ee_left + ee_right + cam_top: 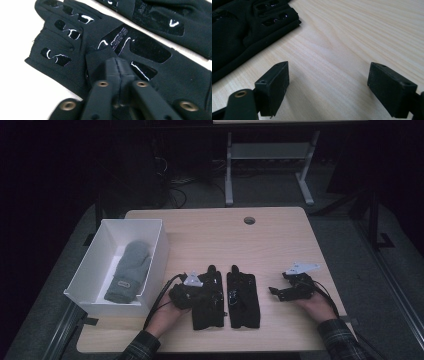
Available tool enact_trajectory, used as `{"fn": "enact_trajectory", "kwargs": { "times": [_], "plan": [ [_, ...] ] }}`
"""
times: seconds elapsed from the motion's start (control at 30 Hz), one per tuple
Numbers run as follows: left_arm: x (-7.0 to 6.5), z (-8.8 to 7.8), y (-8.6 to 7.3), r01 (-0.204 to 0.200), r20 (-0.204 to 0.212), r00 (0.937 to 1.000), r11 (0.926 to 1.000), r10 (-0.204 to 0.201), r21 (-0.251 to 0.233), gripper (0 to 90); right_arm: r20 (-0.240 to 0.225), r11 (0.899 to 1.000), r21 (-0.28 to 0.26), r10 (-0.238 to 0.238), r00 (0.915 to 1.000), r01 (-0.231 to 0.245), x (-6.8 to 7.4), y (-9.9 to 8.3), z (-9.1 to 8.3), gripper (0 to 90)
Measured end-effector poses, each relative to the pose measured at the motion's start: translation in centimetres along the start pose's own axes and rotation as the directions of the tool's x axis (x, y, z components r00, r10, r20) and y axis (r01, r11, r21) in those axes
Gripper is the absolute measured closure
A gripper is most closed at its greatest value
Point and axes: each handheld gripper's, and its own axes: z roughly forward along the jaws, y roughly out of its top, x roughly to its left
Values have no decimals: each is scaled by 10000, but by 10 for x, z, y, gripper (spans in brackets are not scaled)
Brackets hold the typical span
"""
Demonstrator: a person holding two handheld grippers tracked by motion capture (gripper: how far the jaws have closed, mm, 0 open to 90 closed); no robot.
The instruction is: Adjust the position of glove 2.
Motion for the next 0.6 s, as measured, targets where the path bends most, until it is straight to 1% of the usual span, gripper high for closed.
{"fn": "enact_trajectory", "kwargs": {
  "times": [0.03,0.1,0.13,0.17,0.2,0.23,0.27,0.3,0.33,0.4,0.5,0.57,0.6],
  "plan": [
    [0,-3,1,112,-51,9999,9999,-112,-105,768,13,10000,12,-8,10000,8,0,0,0,176],
    [0,-13,4,173,-516,9985,9993,-190,-339,745,17,10000,18,-11,10000,11,0,0,0,176],
    [0,-17,4,367,-722,9966,9979,-405,-528,726,16,10000,19,-15,10000,15,0,0,0,176],
    [1,-19,3,647,-862,9938,9959,-700,-631,713,13,10000,14,-25,10000,25,0,0,0,175],
    [1,-21,1,809,-1072,9904,9949,-870,-601,706,11,10000,17,-19,10000,19,0,0,0,176],
    [2,-21,0,825,-1279,9878,9953,-883,-503,701,14,10000,13,-20,10000,20,0,0,0,175],
    [3,-19,-3,953,-1426,9846,9945,-1007,-439,696,10,10000,20,-4,10000,4,0,0,0,176],
    [4,-18,-4,1145,-1472,9820,9928,-1184,-349,684,8,10000,17,-10,10000,10,0,0,0,175],
    [5,-16,-6,1239,-1519,9803,9920,-1260,-238,683,11,10000,15,-6,10000,6,0,0,0,176],
    [7,-12,-7,1336,-1771,9751,9910,-1331,-89,673,18,10000,8,-20,10000,20,0,0,0,176],
    [11,-7,-9,1451,-1749,9743,9894,-1419,57,674,13,10000,9,-17,10000,17,0,0,0,176],
    [13,-4,-6,1255,-1784,9763,9921,-1227,46,674,15,10000,8,-26,10000,26,0,0,0,176],
    [14,-2,-5,1254,-1831,9754,9921,-1227,32,674,11,10000,9,-25,10000,25,0,0,0,176]
  ]
}}
